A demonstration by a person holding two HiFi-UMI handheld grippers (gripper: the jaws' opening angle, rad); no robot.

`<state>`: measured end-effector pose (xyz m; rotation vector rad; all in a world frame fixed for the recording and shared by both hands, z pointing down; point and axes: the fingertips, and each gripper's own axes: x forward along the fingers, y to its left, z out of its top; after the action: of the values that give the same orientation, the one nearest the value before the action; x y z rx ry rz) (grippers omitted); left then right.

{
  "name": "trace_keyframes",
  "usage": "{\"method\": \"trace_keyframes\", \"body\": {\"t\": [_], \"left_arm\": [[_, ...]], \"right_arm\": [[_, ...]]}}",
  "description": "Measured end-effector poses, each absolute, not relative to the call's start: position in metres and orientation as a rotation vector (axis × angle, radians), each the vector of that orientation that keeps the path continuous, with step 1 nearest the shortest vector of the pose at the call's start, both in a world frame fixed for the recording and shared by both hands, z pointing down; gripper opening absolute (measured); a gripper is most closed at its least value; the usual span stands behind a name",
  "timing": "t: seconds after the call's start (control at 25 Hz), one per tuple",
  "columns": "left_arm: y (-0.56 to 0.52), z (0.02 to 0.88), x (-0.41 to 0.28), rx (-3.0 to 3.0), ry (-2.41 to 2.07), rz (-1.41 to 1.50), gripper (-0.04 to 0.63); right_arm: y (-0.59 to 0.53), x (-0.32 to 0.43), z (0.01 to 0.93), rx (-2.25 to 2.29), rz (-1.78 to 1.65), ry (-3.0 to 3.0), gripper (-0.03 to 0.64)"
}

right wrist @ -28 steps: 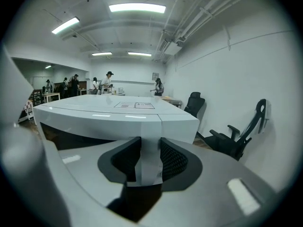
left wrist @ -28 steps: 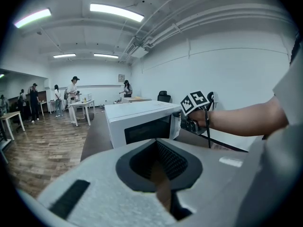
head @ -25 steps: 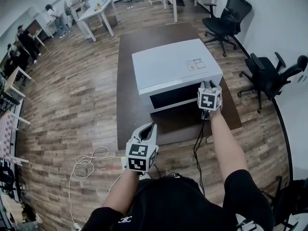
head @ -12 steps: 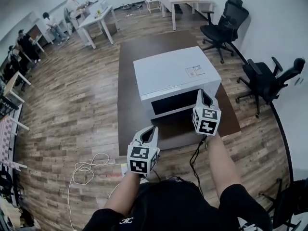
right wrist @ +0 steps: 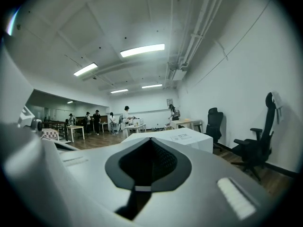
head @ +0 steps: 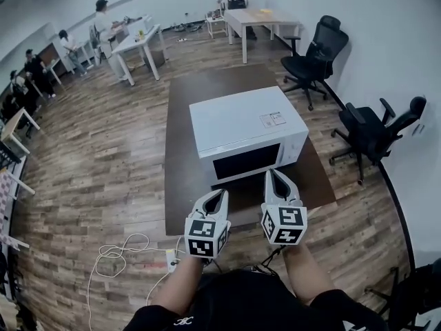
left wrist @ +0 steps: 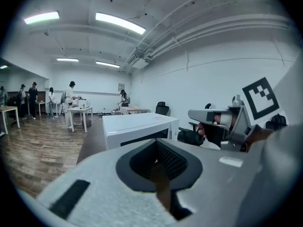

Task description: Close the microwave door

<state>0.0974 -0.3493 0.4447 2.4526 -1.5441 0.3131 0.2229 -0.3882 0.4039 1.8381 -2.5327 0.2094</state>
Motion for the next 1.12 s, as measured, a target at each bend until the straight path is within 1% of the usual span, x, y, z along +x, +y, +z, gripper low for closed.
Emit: {"method": "trace_keyframes", "body": {"t": [0.28,1.12], "left_arm": [[-0.343,0.445,0.106,2.457,-1.528,0.276,0.009],[-0.322,0.445,0.118,2.500,-1.520,0.304,0.009]], "right_arm": [[-0.366,0.222,0.430,1.733,0.201,-2.475,0.006],[-0.339,0.214,0.433,1.715,0.190,-2.477,0.006]]}}
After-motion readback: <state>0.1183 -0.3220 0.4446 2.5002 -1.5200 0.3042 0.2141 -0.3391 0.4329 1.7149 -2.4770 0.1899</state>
